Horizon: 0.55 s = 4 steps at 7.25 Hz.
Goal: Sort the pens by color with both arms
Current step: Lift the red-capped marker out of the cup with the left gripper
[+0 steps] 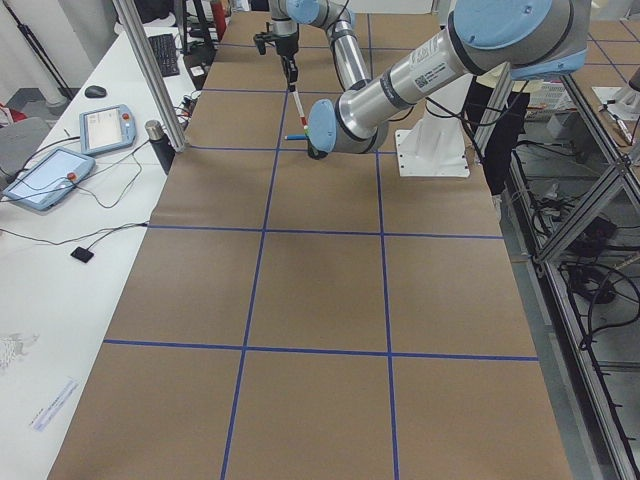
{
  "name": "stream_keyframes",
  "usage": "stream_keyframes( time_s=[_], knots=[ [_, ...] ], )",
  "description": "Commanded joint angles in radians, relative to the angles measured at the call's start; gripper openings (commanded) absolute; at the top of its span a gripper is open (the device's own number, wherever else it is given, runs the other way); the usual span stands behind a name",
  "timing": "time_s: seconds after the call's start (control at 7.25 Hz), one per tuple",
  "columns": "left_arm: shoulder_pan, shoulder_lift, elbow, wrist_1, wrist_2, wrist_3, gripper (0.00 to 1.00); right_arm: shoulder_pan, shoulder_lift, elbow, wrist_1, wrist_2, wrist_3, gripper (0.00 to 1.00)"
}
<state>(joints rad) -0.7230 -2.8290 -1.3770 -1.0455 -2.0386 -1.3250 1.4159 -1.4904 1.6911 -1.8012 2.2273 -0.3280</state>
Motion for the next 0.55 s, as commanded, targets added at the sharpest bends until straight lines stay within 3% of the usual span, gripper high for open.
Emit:
stream_keyframes(
  time_s=[0.0, 0.41],
  knots=[
    [-0.006, -0.001, 0.050, -0.124, -0.003, -0.034, 0.00, -0.002, -0.002, -0.001, 0.002, 0.000, 0.003, 0.99],
    [-0.030, 0.017, 0.122, -0.364, 0.101, -0.085, 0.00, -0.002, -0.001, 0.001, 0.002, 0.000, 0.004, 0.99]
  ],
)
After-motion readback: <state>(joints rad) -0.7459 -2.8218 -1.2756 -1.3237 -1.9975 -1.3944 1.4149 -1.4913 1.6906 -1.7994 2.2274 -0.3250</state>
